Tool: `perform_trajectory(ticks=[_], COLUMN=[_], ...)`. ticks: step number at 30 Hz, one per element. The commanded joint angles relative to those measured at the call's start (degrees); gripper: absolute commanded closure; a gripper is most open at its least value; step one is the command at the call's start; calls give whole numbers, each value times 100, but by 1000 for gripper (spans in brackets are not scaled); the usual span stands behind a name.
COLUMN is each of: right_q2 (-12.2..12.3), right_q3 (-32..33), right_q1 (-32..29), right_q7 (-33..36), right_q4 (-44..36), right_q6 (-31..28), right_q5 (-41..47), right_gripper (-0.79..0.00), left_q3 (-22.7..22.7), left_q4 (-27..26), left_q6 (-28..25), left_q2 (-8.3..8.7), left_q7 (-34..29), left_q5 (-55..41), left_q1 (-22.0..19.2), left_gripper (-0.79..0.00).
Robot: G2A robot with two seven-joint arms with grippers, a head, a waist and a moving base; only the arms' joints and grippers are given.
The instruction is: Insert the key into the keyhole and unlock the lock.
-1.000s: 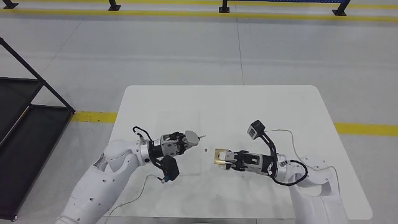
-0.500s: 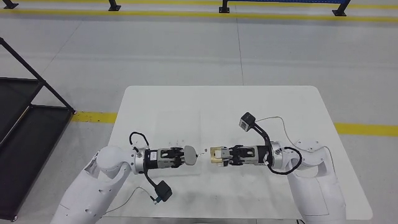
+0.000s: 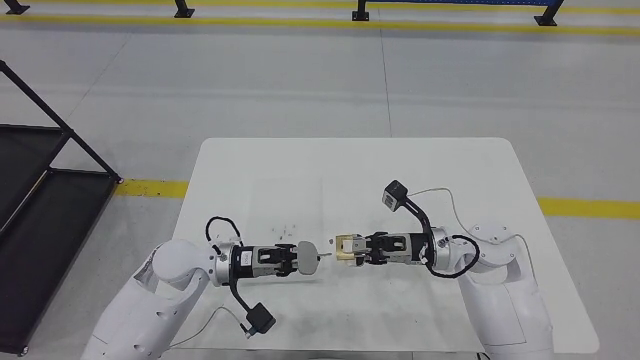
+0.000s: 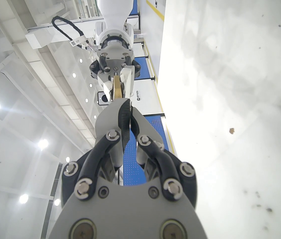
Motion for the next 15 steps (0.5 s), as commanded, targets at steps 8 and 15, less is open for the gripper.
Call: perform_trajectory(ticks=[8,15], right_q2=[86,163], right_q3=[3,-98], right_q1=[12,107], right_q7=[-175,-28], right_q4=[106,220], right_q6=[4,11], right_q5=[139,323], right_gripper=[0,0], left_q3=[-23,40], left_q4=[215,271], left_q6=[863,1176], left_q2=[16,31], left_q7=[106,182], left_q5=[-93,-81], left_q1=[-76,-115], left_gripper=[0,0])
